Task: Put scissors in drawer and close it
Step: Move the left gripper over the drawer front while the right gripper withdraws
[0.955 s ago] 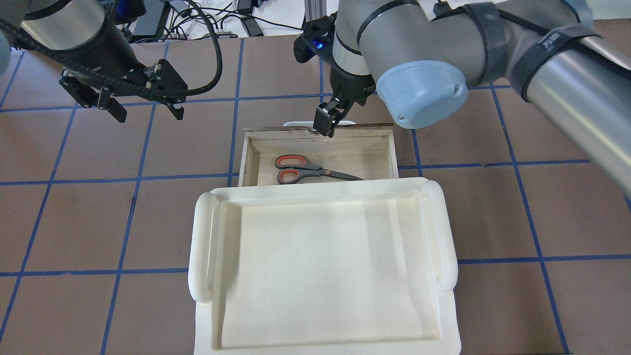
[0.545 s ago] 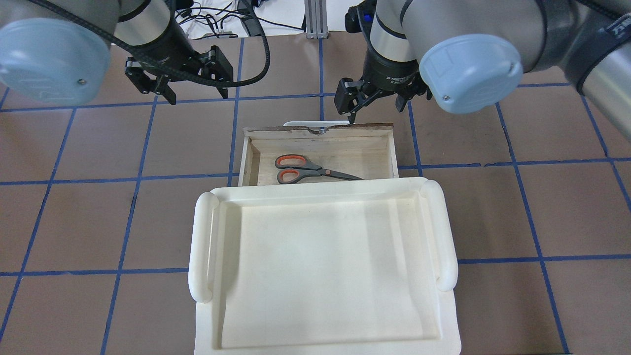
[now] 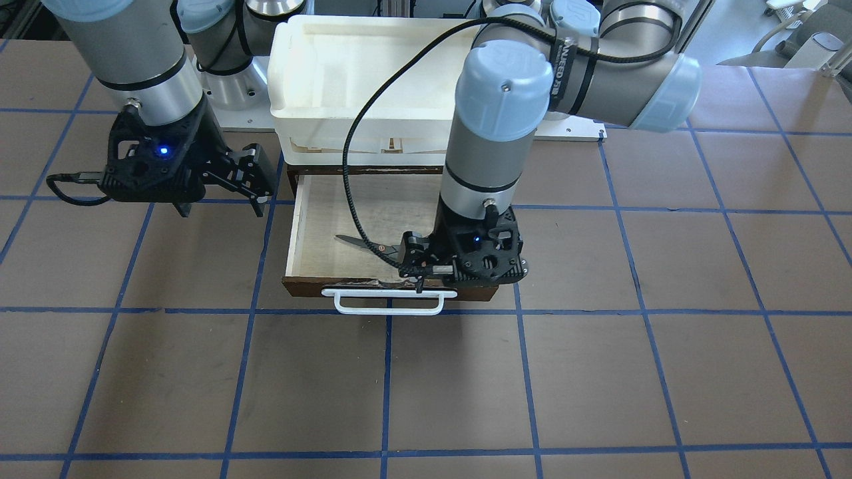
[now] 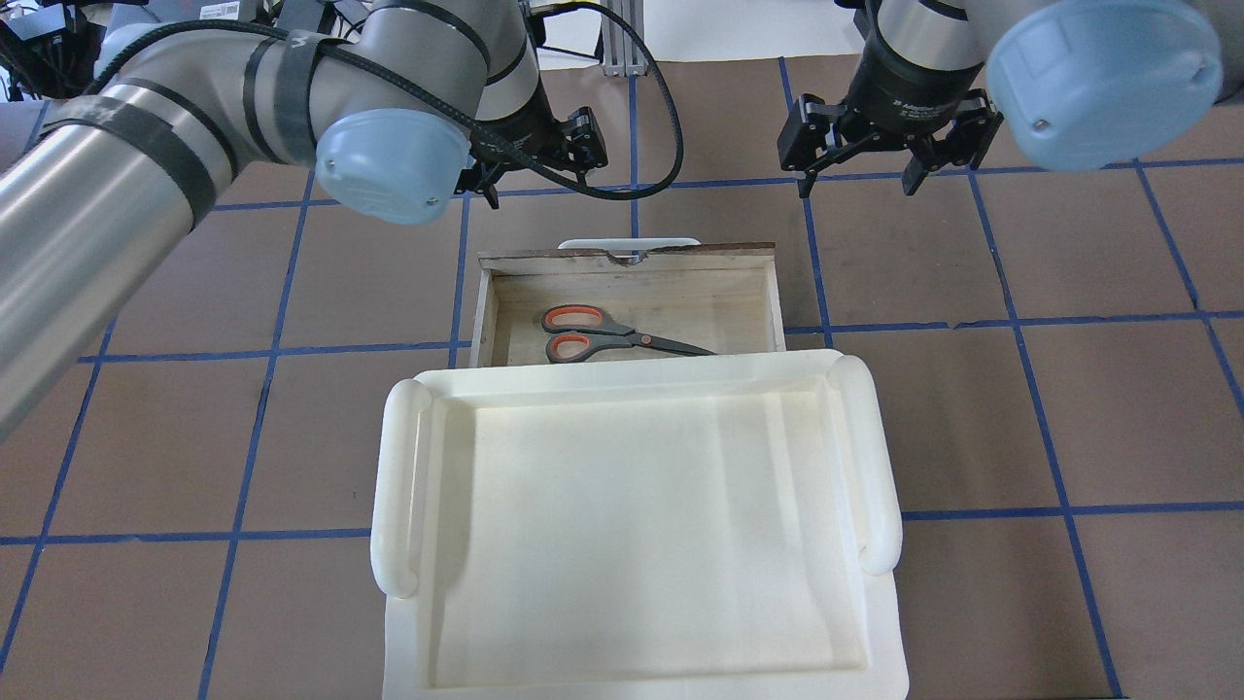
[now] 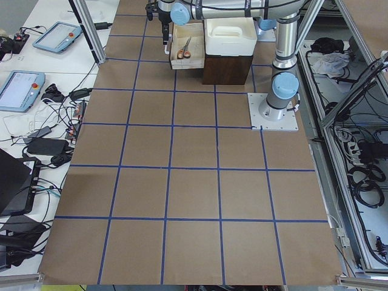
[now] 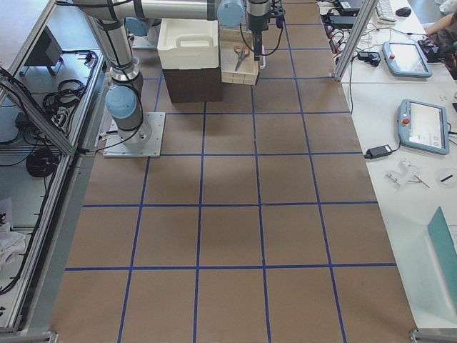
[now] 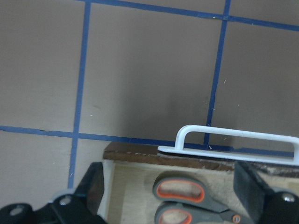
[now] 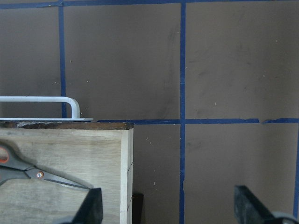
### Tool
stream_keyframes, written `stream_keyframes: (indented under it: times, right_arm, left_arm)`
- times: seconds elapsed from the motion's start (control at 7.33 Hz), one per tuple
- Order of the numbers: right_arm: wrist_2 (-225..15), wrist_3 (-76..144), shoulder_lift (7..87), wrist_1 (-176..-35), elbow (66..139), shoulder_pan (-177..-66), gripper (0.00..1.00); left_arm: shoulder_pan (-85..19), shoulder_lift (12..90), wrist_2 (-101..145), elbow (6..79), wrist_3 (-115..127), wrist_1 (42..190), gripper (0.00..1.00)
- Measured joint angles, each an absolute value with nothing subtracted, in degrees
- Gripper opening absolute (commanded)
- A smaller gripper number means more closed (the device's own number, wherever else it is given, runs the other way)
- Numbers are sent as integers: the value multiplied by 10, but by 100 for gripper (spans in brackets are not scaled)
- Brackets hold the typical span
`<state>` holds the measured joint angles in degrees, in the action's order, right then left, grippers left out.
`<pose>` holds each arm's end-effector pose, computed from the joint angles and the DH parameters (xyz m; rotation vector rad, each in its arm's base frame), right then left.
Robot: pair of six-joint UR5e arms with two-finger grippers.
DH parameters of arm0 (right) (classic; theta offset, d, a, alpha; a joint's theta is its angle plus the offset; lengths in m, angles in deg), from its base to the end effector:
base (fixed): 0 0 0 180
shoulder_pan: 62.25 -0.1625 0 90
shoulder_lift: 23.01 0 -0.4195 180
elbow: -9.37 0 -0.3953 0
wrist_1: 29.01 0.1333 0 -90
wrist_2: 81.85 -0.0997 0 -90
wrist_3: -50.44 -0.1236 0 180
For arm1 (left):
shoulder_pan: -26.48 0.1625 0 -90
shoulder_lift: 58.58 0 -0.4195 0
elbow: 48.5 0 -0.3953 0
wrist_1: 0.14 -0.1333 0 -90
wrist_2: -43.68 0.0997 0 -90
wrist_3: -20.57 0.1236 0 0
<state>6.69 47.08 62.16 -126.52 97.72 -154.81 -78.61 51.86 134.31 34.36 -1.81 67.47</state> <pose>0.1604 -0.5321 0.4429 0.0202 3.1101 -0.1154 -0.2964 -0.5924 0.3584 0.1979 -3.0856 0.2382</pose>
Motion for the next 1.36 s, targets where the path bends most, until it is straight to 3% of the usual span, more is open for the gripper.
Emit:
stream_keyframes:
  times: [0.55, 1.36]
  right_arm:
    - [79, 475, 631, -1262, 979, -1540, 100]
    - [81, 477, 636, -1261, 982, -1540, 100]
  left_arm:
    - [-815, 639, 1354, 257, -38, 660, 100]
    - [-835, 704, 1347, 248, -30, 661, 100]
